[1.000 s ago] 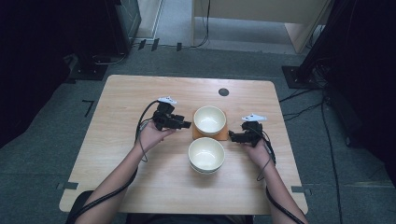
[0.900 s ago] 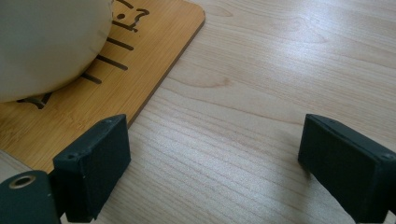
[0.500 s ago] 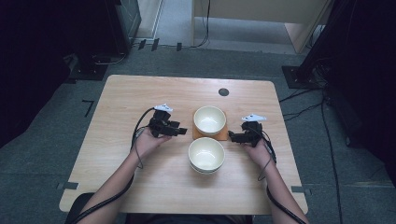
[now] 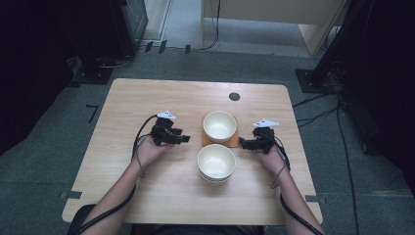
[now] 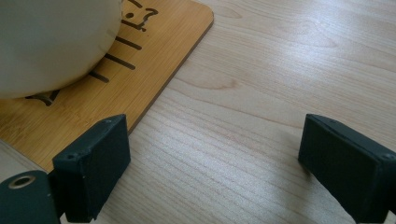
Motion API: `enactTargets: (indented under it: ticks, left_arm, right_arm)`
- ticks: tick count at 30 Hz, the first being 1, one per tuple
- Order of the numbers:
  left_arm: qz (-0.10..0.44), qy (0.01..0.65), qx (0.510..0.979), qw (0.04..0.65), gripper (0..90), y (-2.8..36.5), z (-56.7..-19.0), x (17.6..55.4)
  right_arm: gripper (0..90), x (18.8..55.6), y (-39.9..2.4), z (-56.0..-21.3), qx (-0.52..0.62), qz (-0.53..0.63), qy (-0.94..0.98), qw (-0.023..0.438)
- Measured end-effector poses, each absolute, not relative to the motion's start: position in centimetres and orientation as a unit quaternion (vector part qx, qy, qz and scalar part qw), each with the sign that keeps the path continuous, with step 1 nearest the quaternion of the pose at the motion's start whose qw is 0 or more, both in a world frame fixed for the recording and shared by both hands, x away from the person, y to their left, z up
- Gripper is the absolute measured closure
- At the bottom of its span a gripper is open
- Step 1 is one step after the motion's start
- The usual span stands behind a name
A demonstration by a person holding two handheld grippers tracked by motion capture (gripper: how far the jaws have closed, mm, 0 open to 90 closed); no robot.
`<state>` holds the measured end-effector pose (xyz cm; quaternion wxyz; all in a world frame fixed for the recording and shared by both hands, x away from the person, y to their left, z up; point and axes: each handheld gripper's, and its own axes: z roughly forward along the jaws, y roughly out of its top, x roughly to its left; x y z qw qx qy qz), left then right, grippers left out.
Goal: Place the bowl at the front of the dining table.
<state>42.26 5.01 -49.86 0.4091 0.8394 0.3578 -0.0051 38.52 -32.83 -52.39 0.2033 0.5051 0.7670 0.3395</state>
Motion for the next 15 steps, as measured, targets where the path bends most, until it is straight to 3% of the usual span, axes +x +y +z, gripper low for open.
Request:
enactTargets:
  ticks: [15]
  left_arm:
    - [0.017, 0.352, 0.841, 0.411, 39.8, 5.8, -51.1, 42.1]
  right_arm:
    - [8.3, 38.6, -32.8, -52.4, 0.502, 0.340, 0.769, 0.203]
